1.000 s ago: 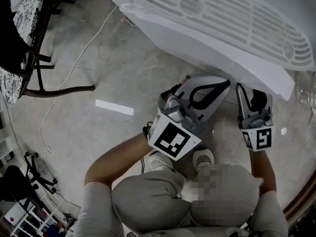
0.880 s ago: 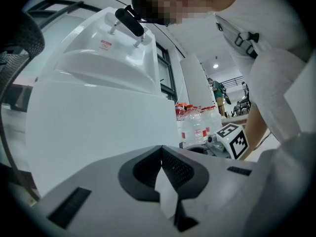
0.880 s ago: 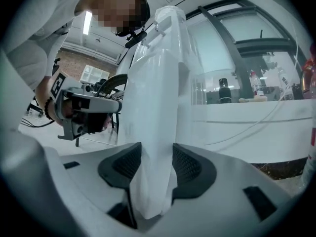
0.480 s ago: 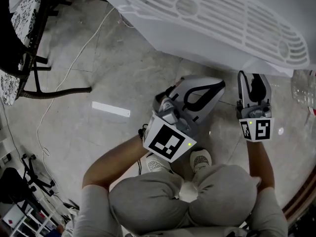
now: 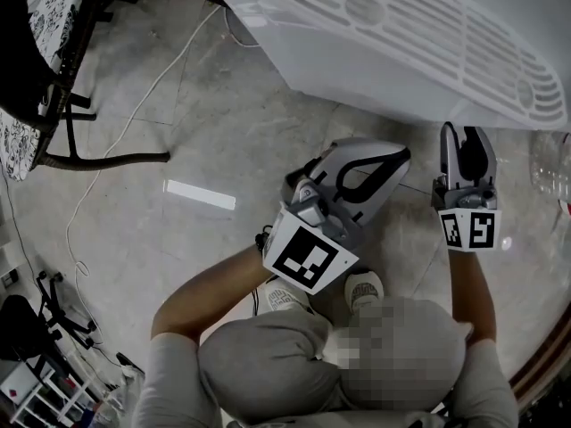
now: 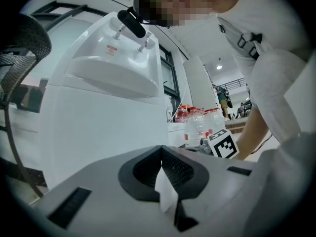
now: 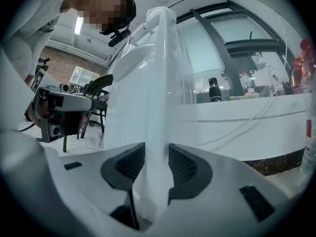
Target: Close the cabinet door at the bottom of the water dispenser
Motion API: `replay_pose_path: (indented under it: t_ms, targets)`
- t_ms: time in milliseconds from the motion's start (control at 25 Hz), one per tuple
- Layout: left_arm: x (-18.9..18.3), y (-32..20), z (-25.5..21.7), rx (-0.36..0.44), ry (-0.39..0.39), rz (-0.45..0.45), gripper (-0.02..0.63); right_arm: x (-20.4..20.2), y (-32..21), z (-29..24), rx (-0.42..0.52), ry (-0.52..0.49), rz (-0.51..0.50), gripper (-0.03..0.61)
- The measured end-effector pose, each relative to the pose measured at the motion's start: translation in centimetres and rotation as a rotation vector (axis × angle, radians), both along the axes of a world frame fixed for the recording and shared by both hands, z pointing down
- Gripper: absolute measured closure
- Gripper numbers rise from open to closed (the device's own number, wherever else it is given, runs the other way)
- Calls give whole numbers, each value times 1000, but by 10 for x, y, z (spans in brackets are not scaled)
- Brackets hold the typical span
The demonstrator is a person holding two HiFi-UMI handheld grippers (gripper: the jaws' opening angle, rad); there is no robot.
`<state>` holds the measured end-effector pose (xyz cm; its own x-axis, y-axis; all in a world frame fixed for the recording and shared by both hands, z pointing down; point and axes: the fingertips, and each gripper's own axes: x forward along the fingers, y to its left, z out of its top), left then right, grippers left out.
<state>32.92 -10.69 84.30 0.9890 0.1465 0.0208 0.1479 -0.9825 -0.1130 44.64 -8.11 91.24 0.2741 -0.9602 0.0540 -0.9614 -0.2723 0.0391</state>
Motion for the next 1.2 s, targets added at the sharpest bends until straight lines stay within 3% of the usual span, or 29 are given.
replay_pose_path:
  t_ms: [320, 560, 840, 1200]
  targets:
    - [-11, -14, -1, -19, 12, -52, 604, -7, 11, 3, -11, -10, 10, 434]
    - [-28, -30, 5, -57, 10, -111, 605, -60, 12, -5, -17, -61, -100, 546]
    - [-58, -59, 7, -73, -8, -216, 605, -91, -14, -23, 1, -81, -182, 551]
    - [-107, -100, -38, -79, -2, -363, 604, -106, -18, -81, 16, -43, -207, 551]
